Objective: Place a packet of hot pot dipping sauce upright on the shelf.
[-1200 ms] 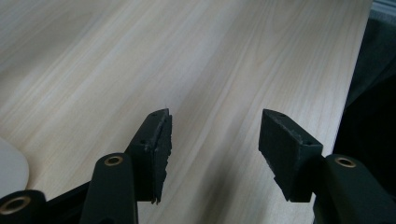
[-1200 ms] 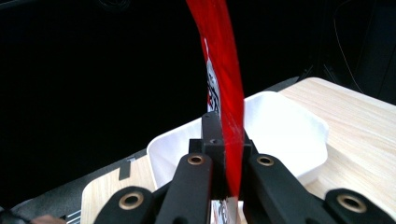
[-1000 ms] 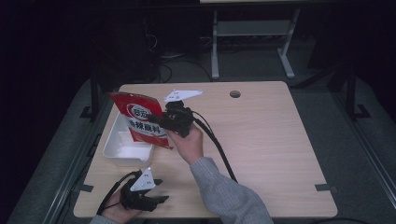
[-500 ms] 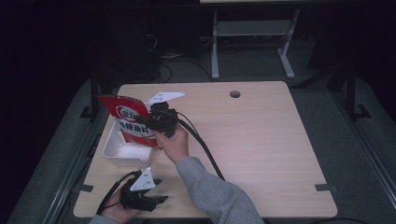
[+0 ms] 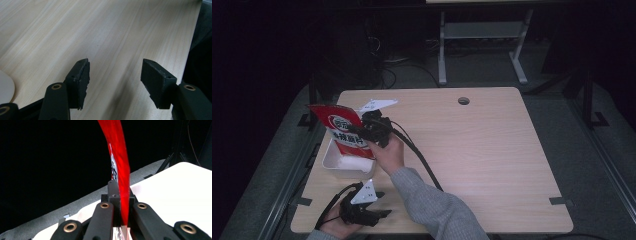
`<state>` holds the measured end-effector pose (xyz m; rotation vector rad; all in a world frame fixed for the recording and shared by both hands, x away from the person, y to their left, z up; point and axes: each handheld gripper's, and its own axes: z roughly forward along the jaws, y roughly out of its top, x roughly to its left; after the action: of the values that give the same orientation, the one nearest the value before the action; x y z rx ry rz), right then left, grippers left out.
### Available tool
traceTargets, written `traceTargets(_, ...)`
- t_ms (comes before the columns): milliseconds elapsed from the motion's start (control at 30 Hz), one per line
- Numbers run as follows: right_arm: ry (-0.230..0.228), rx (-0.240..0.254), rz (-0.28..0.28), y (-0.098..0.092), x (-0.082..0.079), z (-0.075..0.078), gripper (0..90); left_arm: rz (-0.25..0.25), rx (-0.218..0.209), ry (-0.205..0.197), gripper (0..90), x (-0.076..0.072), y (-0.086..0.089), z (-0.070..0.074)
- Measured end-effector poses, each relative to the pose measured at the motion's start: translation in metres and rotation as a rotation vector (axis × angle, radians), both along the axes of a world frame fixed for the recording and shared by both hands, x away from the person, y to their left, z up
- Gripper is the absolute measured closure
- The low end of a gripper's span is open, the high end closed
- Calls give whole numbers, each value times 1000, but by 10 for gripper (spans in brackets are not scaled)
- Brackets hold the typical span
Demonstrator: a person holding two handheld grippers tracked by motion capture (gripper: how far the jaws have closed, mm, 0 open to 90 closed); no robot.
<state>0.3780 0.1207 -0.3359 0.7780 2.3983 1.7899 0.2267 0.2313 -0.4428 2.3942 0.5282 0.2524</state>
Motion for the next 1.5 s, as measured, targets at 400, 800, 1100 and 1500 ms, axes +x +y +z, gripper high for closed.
traceTargets(400,20,22,-6,12,1,-8,899,-6,7,-4,385,-1,-1,0)
traceTargets(800,42,36,16,21,-2,-23,898,-14,12,-6,384,-2,-2,-1)
traceTargets(1100,1,-35,10,16,-4,-19,898,-13,10,-4,380,-2,-2,-1)
traceTargets(1500,-34,-111,-48,-5,4,-14,897,-18,9,-2,378,-3,-3,-1)
